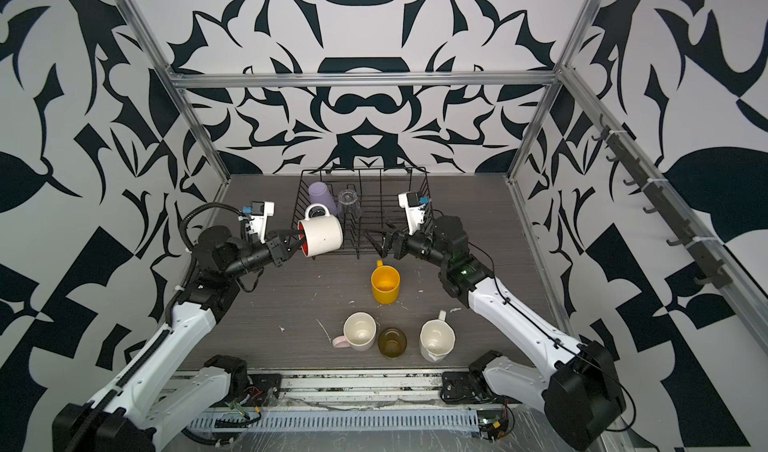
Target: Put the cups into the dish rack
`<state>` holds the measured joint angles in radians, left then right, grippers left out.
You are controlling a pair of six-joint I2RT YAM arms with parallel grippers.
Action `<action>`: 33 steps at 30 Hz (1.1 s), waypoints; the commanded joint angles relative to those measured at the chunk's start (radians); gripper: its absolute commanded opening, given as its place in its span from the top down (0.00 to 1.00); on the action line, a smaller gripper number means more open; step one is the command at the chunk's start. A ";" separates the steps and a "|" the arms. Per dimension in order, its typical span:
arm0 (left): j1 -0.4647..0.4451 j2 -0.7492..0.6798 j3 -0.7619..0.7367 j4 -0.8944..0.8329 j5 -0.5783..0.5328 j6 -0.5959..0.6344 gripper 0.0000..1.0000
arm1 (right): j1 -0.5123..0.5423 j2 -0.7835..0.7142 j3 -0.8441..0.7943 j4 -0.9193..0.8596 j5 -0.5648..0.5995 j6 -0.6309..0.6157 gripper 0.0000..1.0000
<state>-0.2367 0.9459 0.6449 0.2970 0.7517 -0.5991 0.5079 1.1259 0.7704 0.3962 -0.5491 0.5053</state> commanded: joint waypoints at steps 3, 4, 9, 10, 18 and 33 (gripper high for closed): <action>-0.001 0.023 0.036 0.185 0.225 -0.075 1.00 | -0.011 0.012 -0.032 0.309 -0.133 0.035 0.01; -0.001 0.025 0.041 0.184 0.238 -0.078 1.00 | -0.011 0.016 -0.038 0.348 -0.144 0.035 0.01; -0.001 0.027 0.049 0.176 0.269 -0.082 1.00 | -0.011 0.051 -0.010 0.463 -0.230 0.044 0.01; -0.001 0.029 0.051 0.177 0.272 -0.085 1.00 | -0.011 0.064 -0.002 0.494 -0.252 0.054 0.00; -0.001 0.035 0.054 0.177 0.276 -0.094 1.00 | 0.017 0.150 0.075 0.585 -0.368 0.107 0.01; 0.000 0.053 0.060 0.215 0.310 -0.129 1.00 | 0.134 0.208 0.166 0.387 -0.390 -0.065 0.00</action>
<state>-0.2367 0.9970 0.6567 0.4141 1.0237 -0.6964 0.6266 1.3338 0.8852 0.8043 -0.9245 0.4961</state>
